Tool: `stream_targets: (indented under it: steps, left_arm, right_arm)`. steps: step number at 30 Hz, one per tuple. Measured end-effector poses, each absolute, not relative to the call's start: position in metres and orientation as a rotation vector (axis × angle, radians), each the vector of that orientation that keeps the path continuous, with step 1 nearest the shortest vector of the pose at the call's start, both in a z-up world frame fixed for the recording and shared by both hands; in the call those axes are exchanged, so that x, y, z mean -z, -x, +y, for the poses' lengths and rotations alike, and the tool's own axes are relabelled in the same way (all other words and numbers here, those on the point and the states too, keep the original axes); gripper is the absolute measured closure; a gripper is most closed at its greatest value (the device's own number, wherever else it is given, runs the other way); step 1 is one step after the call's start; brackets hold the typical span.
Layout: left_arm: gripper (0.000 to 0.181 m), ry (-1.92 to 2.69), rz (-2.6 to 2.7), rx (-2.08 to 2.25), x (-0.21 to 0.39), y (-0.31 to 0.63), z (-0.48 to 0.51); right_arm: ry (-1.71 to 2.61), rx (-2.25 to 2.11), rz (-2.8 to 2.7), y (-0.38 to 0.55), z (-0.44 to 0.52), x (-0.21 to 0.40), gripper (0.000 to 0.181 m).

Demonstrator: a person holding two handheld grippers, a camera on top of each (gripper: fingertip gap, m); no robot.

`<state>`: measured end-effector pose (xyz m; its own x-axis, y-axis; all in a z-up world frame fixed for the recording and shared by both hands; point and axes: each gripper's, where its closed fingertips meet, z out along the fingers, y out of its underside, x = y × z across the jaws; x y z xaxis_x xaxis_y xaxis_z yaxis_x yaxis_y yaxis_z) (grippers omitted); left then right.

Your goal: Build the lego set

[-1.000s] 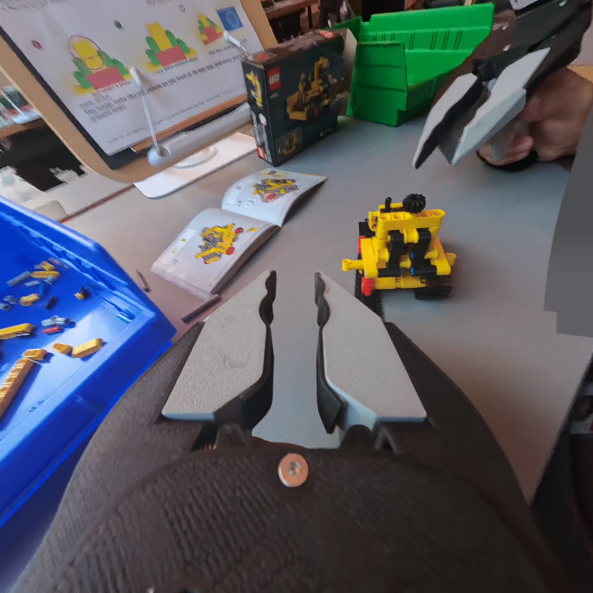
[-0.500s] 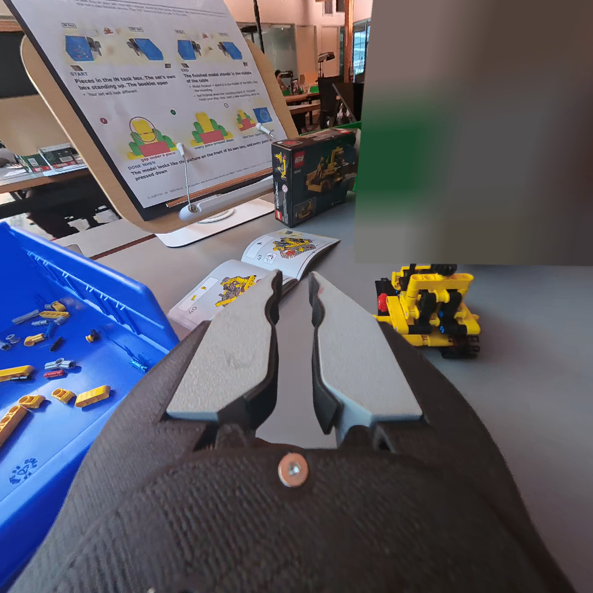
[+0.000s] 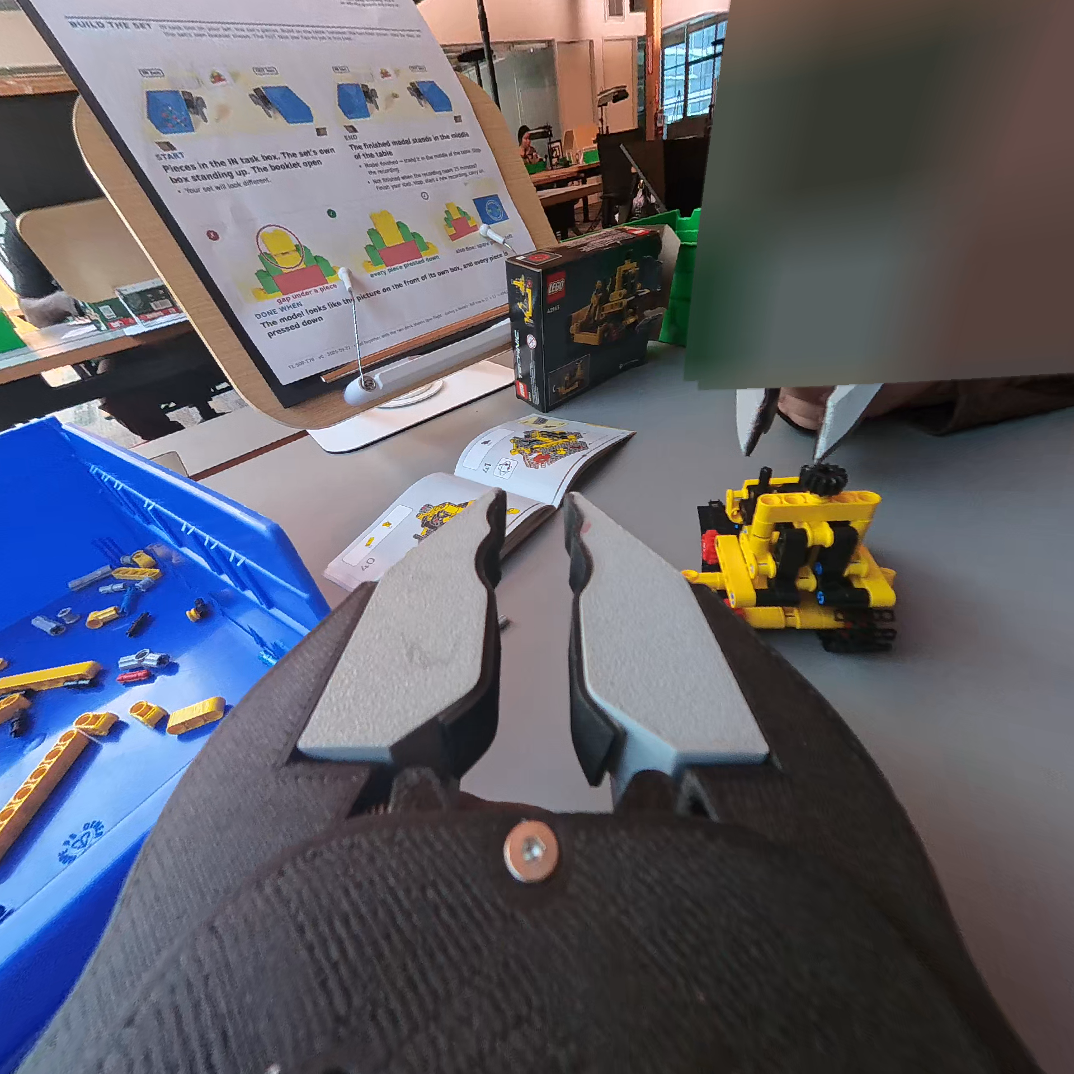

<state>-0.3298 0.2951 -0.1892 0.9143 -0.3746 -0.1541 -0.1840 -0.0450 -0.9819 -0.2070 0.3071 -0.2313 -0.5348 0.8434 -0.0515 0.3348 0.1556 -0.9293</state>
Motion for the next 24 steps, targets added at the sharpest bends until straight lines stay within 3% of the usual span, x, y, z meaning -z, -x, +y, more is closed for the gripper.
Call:
stream_targets:
  steps: [1, 9, 13, 19, 24]
  left_arm:
    - [0.165, 1.622, 0.437, 0.155, 0.189, 0.33, 0.295]
    - [0.165, 1.592, 0.37, 0.051, 0.179, 0.334, 0.289]
    - [0.167, 1.613, 0.375, 0.034, 0.159, 0.283, 0.256]
    - [0.165, 1.783, 0.519, -0.144, 0.194, 0.188, 0.246]
    - [0.165, 1.855, 0.626, -0.403, 0.23, 0.174, 0.268]
  right_arm:
    - [1.115, -1.363, -1.946, 0.207, 0.307, 0.231, 0.158]
    - [1.109, -1.344, -1.87, 0.207, 0.314, 0.224, 0.16]
    - [1.132, -1.373, -1.835, 0.199, 0.316, 0.22, 0.161]
    - [1.122, -1.297, -1.9, 0.19, 0.302, 0.23, 0.163]
    - [1.136, -1.171, -1.945, 0.187, 0.294, 0.242, 0.165]
